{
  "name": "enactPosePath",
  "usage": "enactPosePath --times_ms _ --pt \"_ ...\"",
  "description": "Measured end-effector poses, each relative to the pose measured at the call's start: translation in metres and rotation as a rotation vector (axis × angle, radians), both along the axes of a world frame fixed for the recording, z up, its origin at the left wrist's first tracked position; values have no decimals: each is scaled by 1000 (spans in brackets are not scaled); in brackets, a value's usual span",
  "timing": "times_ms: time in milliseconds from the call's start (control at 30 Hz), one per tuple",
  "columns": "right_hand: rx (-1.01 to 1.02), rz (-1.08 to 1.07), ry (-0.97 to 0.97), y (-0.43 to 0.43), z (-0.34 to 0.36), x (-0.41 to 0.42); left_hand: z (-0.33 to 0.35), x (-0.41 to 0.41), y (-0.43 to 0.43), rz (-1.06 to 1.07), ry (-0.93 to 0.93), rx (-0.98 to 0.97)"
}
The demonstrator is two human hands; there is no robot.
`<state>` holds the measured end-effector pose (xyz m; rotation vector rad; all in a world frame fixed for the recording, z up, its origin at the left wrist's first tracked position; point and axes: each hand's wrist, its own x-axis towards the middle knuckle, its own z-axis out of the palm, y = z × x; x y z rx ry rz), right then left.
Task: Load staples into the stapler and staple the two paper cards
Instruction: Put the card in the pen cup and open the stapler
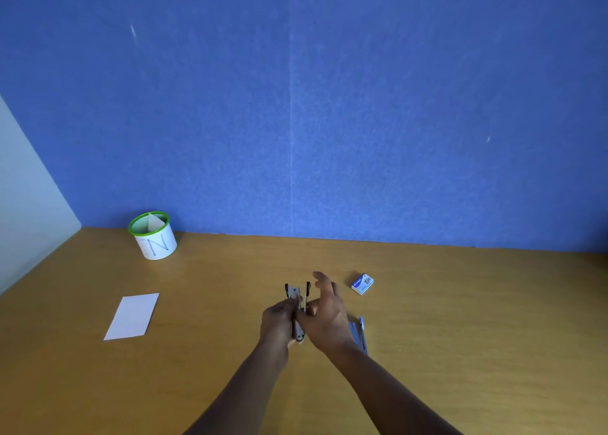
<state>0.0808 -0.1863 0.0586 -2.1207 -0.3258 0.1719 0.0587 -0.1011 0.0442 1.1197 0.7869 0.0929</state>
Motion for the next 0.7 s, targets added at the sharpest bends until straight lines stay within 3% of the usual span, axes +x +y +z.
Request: enactPosePath --times_ms 300,700 --pt "-101 18 87 28 10 -4 7 -18 20 -17 -38 -79" --pt "-94 6 108 48 21 -8 9 -21 30 -62 -73 139"
